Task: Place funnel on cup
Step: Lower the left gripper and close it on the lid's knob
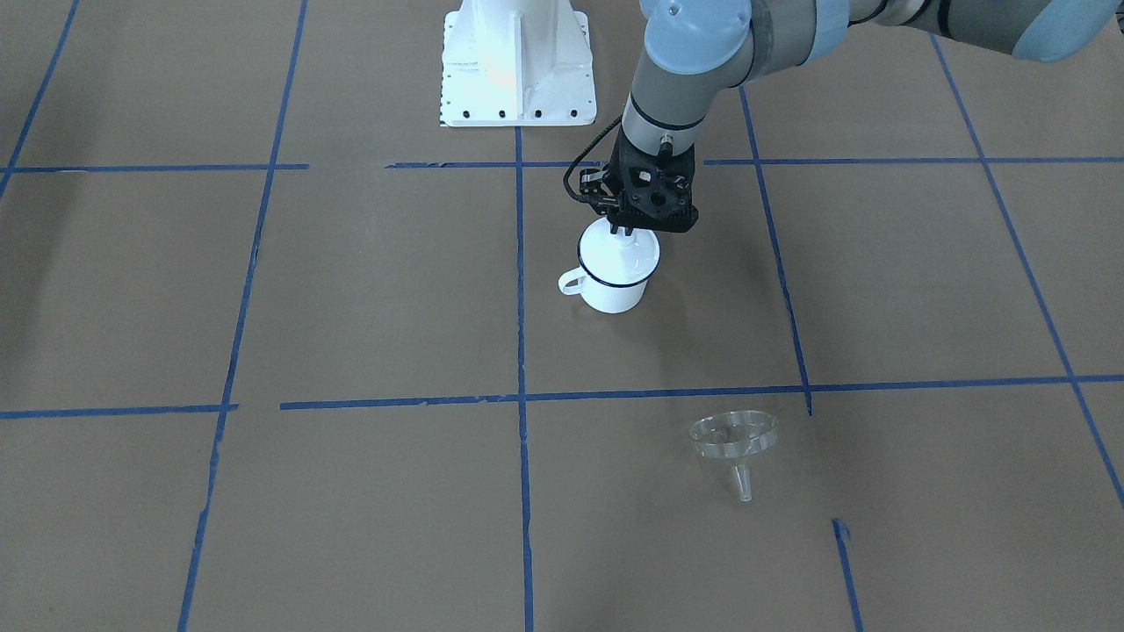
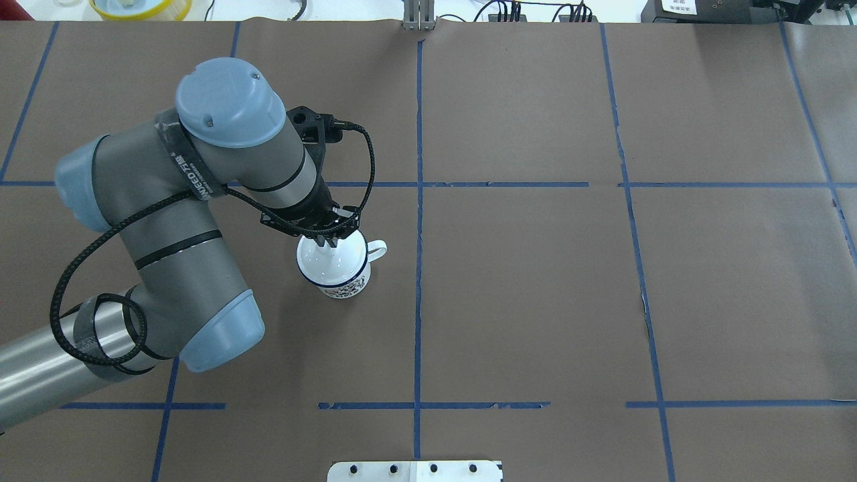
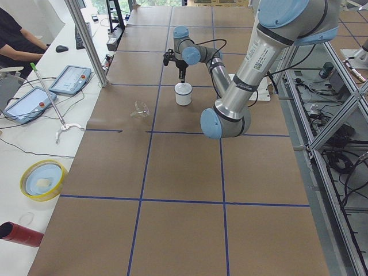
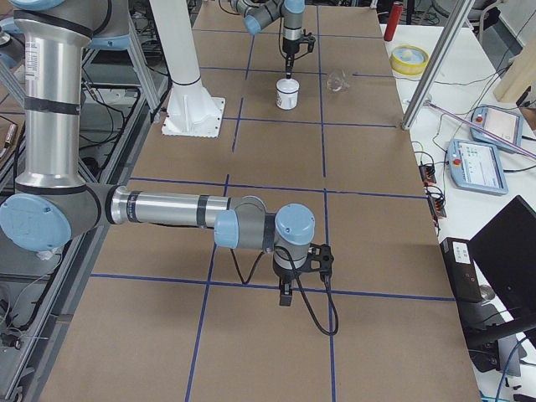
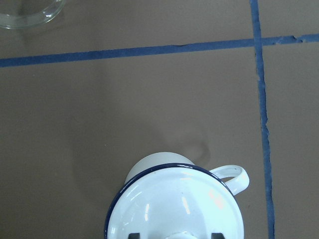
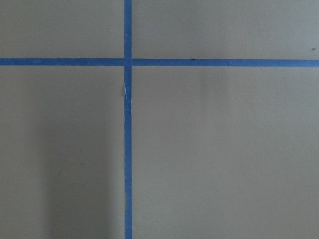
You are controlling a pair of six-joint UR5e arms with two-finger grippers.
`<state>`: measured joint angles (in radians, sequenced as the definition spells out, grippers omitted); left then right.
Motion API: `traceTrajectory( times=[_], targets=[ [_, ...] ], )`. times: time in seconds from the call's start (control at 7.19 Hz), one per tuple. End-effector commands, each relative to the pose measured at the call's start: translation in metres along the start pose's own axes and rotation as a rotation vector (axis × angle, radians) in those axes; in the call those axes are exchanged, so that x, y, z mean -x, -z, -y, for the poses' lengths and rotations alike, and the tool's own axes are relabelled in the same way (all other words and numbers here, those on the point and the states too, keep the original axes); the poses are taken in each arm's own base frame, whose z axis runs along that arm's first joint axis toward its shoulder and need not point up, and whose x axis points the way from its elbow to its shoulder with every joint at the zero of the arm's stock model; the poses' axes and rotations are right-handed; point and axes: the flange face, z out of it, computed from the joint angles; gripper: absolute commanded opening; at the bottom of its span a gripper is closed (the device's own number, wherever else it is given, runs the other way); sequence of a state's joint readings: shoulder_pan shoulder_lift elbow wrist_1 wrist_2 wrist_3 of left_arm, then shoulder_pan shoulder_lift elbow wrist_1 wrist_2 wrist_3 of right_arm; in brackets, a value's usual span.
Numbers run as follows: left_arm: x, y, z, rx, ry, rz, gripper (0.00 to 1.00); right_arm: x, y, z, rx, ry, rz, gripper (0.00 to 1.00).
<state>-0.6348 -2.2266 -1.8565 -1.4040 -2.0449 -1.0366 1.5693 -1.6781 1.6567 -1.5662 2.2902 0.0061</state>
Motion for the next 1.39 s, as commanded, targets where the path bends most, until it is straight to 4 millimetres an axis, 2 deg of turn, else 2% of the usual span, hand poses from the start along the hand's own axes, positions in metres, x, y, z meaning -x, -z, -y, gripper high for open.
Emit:
traceTrajectory(
  times=[0.0,0.14,0.28,0.56,0.83,1.25],
  targets=[
    [0.001,0.005,-0.003,0.003,0.003,0.008,0.44,0.000,0.000,0.000,0.000,0.000,0.000,1.00],
    [0.001,0.005,-0.003,0.002,0.003,0.007,0.55,0.000,0.000,0.000,0.000,0.000,0.000,1.00],
    [0.001,0.005,-0.003,0.002,0.002,0.007,0.61,0.000,0.000,0.000,0.000,0.000,0.000,1.00],
    [0.002,0.001,-0.001,0.007,0.006,0.012,0.62,0.000,0.000,0.000,0.000,0.000,0.000,1.00],
    [0.003,-0.019,0.008,0.011,0.007,0.015,0.62,0.000,0.000,0.000,0.000,0.000,0.000,1.00],
    [0.004,-0.020,0.008,0.011,0.007,0.014,0.59,0.000,0.000,0.000,0.000,0.000,0.000,1.00]
  ],
)
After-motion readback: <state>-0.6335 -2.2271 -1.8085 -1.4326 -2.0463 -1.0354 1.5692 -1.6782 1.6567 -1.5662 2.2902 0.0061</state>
